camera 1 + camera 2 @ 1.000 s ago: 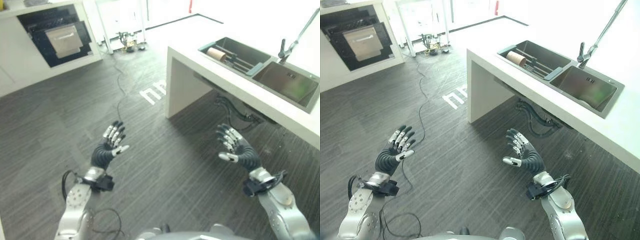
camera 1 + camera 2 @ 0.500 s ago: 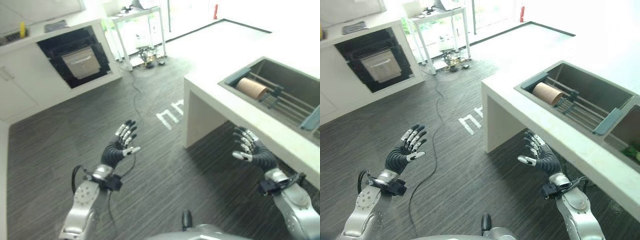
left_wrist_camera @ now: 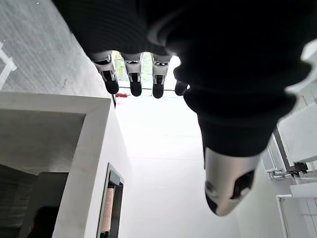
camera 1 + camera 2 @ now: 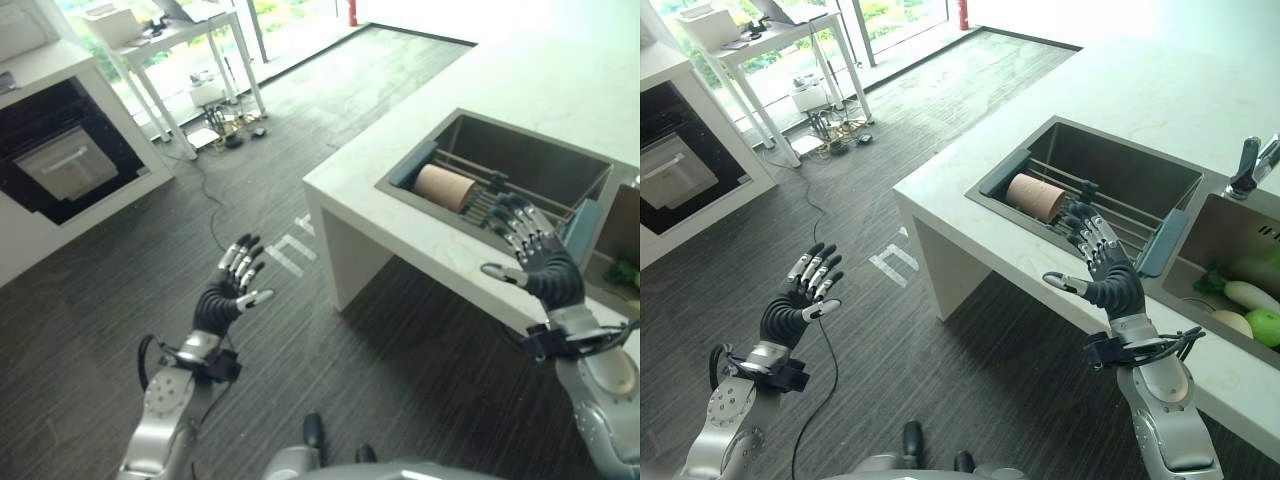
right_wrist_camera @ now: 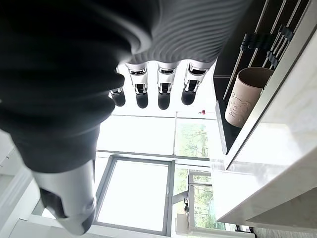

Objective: Place the dishes in the dishwasher.

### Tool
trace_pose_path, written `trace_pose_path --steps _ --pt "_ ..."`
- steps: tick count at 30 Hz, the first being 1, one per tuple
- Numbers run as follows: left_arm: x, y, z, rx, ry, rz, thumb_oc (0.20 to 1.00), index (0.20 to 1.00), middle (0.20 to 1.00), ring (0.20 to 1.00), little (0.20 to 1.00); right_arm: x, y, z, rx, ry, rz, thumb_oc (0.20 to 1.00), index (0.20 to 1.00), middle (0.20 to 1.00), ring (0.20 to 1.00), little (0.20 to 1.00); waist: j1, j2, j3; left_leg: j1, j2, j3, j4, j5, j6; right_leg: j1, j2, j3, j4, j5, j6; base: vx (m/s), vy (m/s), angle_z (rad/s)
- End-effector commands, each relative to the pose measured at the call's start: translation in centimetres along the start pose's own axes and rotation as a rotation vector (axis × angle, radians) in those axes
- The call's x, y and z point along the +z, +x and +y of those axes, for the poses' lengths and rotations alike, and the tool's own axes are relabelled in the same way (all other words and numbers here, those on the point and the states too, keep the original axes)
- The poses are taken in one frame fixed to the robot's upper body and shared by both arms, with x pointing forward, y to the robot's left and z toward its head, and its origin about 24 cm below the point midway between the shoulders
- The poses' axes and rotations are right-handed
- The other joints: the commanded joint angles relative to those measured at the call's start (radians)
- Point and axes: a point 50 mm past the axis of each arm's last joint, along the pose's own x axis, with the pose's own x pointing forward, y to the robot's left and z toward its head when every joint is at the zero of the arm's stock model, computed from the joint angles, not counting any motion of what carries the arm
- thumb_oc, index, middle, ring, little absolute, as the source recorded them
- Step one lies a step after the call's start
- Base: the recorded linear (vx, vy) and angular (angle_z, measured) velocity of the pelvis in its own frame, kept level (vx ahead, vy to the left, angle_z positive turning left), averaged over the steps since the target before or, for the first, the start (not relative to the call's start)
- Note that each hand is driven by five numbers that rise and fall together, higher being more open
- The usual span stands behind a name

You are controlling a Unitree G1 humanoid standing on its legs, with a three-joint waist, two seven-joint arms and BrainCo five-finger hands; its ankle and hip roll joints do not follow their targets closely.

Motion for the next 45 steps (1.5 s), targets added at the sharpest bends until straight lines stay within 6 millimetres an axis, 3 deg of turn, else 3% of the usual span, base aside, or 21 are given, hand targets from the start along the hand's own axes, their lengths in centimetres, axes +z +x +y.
trace_pose_path --steps 1,4,7,15,18,19,21,22,23,24,27,30,36,37,41,42,44,45 --pt "4.7 0.7 0.4 0.024 0.124 -0.312 1.000 1.000 1.000 1.000 1.000 2.2 0.3 0.0 0.010 -0.002 -0.138 1.000 1.000 1.000 1.000 1.000 0.039 0.007 -0.032 0.044 0.047 -0.026 0.009 0.060 -0.037 -0.025 -0.058 -0.075 -0.001 0.009 0.155 0.10 -0.001 -0.58" --pt "7.0 0.7 0.2 0.033 0.171 -0.454 1.000 1.000 1.000 1.000 1.000 2.1 0.4 -0.1 -0.004 0.018 -0.128 1.000 1.000 1.000 1.000 1.000 0.052 0.003 -0.037 0.038 0.034 -0.046 0.017 0.060 -0.027 -0.015 -0.060 -0.073 -0.001 -0.001 0.152 0.09 0.039 -0.30" --pt "8.1 1.0 0.2 0.034 0.191 -0.517 1.000 1.000 1.000 1.000 1.000 1.8 0.3 -0.1 -0.019 0.026 -0.110 1.000 1.000 1.000 1.000 1.000 0.042 0.005 -0.048 0.071 0.027 -0.056 0.009 0.042 -0.018 -0.013 -0.062 -0.072 -0.001 0.002 0.156 0.12 0.148 -0.15" --pt "8.0 1.4 -0.1 0.008 0.213 -0.467 1.000 1.000 1.000 1.000 1.000 1.8 -0.1 -0.2 -0.037 0.025 -0.088 1.000 1.000 1.000 1.000 1.000 0.026 0.007 -0.065 0.123 0.006 -0.038 0.009 0.000 0.012 -0.027 -0.090 -0.079 0.060 -0.010 0.172 0.15 0.237 -0.38" --pt "7.8 1.3 0.1 0.002 0.202 -0.452 1.000 1.000 1.000 1.000 1.000 1.6 -0.5 -0.3 -0.046 0.027 -0.079 1.000 1.000 1.000 1.000 1.000 0.022 0.003 -0.059 0.127 0.001 -0.023 0.009 -0.002 0.030 -0.064 -0.092 -0.069 0.187 -0.009 0.188 0.08 0.214 -0.22" --pt "7.7 1.2 0.1 -0.006 0.204 -0.451 1.000 1.000 1.000 1.000 1.000 1.5 -0.6 -0.2 -0.051 0.034 -0.086 1.000 1.000 1.000 1.000 1.000 0.023 0.000 -0.048 0.128 -0.004 -0.015 0.009 0.001 0.040 -0.112 -0.086 -0.078 0.322 0.017 0.210 0.09 0.219 -0.25" --pt "7.6 1.3 -0.1 -0.014 0.224 -0.450 1.000 1.000 1.000 1.000 1.000 1.4 -0.5 0.1 -0.047 0.044 -0.091 1.000 1.000 1.000 1.000 1.000 0.023 -0.001 -0.040 0.136 -0.003 -0.013 0.009 -0.012 0.050 -0.166 -0.083 -0.092 0.454 0.033 0.234 0.09 0.169 -0.58" --pt "7.8 1.7 -0.2 0.002 0.247 -0.456 1.000 1.000 1.000 1.000 1.000 1.2 0.0 0.9 -0.011 0.051 -0.091 1.000 1.000 1.000 1.000 1.000 0.034 -0.001 -0.028 0.147 0.003 0.003 0.009 -0.023 0.051 -0.232 -0.126 -0.174 0.501 0.054 0.242 0.19 0.069 -1.13" --pt "8.6 2.2 0.2 -0.001 0.196 -0.476 1.000 1.000 1.000 1.000 1.000 1.1 0.7 1.1 0.012 0.055 -0.089 1.000 1.000 1.000 1.000 1.000 0.048 -0.005 -0.026 0.166 0.007 0.016 0.009 -0.038 0.033 -0.227 -0.195 -0.271 0.354 0.057 0.238 0.38 -0.113 -1.03" --pt "8.7 2.1 0.2 -0.012 0.161 -0.475 1.000 1.000 1.000 1.000 1.000 1.3 1.2 0.9 0.030 0.062 -0.099 1.000 1.000 1.000 1.000 1.000 0.038 -0.007 -0.023 0.208 0.018 0.037 0.009 -0.076 0.023 -0.212 -0.221 -0.289 0.169 0.109 0.242 0.41 -0.272 -1.38" --pt "8.5 1.7 0.2 -0.005 0.152 -0.471 1.000 1.000 1.000 1.000 1.000 1.5 1.1 1.0 0.056 0.071 -0.110 1.000 1.000 1.000 1.000 1.000 0.023 -0.002 -0.025 0.241 0.020 0.056 0.009 -0.104 0.024 -0.251 -0.235 -0.292 0.123 0.163 0.253 0.24 -0.240 -0.90" --pt "8.3 1.4 0.4 -0.009 0.118 -0.458 1.000 1.000 1.000 1.000 1.000 1.7 0.7 0.4 0.045 0.063 -0.108 1.000 1.000 1.000 1.000 1.000 0.007 -0.005 -0.046 0.255 0.032 0.077 0.009 -0.117 0.022 -0.203 -0.211 -0.280 0.023 0.154 0.248 0.27 -0.338 0.01" --pt "7.8 1.6 0.1 -0.015 0.078 -0.445 1.000 1.000 1.000 1.000 1.000 2.0 1.2 0.1 0.031 0.056 -0.114 1.000 1.000 1.000 1.000 1.000 -0.013 0.004 -0.068 0.282 0.081 0.144 0.019 -0.096 -0.014 -0.140 -0.156 -0.227 -0.001 0.118 0.205 0.24 -0.371 -0.08" --pt "7.9 1.6 0.0 -0.035 0.078 -0.450 1.000 1.000 1.000 1.000 1.000 2.1 0.8 -0.3 0.016 0.060 -0.121 1.000 1.000 1.000 1.000 1.000 -0.016 0.003 -0.063 0.235 0.113 0.150 0.128 -0.044 -0.044 -0.121 -0.138 -0.223 -0.001 0.099 0.185 0.14 -0.413 -0.45" --pt "7.8 1.4 0.0 -0.038 0.077 -0.455 1.000 1.000 1.000 1.000 1.000 1.9 0.8 -0.2 0.014 0.057 -0.115 1.000 1.000 1.000 1.000 1.000 -0.016 -0.002 -0.053 0.157 0.136 0.131 0.323 -0.007 -0.065 -0.100 -0.126 -0.206 -0.001 0.079 0.156 0.09 -0.273 -0.14" --pt "7.8 1.3 0.0 -0.035 0.070 -0.458 1.000 1.000 1.000 1.000 1.000 1.8 0.8 -0.2 0.022 0.050 -0.108 1.000 1.000 1.000 1.000 1.000 -0.010 -0.006 -0.045 0.107 0.134 0.113 0.429 0.013 -0.069 -0.087 -0.121 -0.193 -0.001 0.070 0.140 0.08 -0.179 0.00" --pt "7.7 1.2 -0.1 -0.042 0.062 -0.461 1.000 1.000 1.000 1.000 1.000 1.7 0.9 -0.1 0.023 0.044 -0.105 1.000 1.000 1.000 1.000 1.000 -0.001 -0.013 -0.037 0.061 0.133 0.095 0.472 0.015 -0.062 -0.073 -0.122 -0.188 -0.001 0.066 0.136 0.07 -0.091 -0.06" --pt "7.7 1.4 -0.3 -0.061 0.038 -0.462 1.000 1.000 1.000 1.000 1.000 1.6 1.2 0.1 0.021 0.040 -0.107 1.000 1.000 1.000 1.000 1.000 0.010 -0.016 -0.030 0.048 0.128 0.090 0.425 -0.005 -0.049 -0.064 -0.124 -0.188 -0.001 0.061 0.142 0.08 0.004 -0.19"
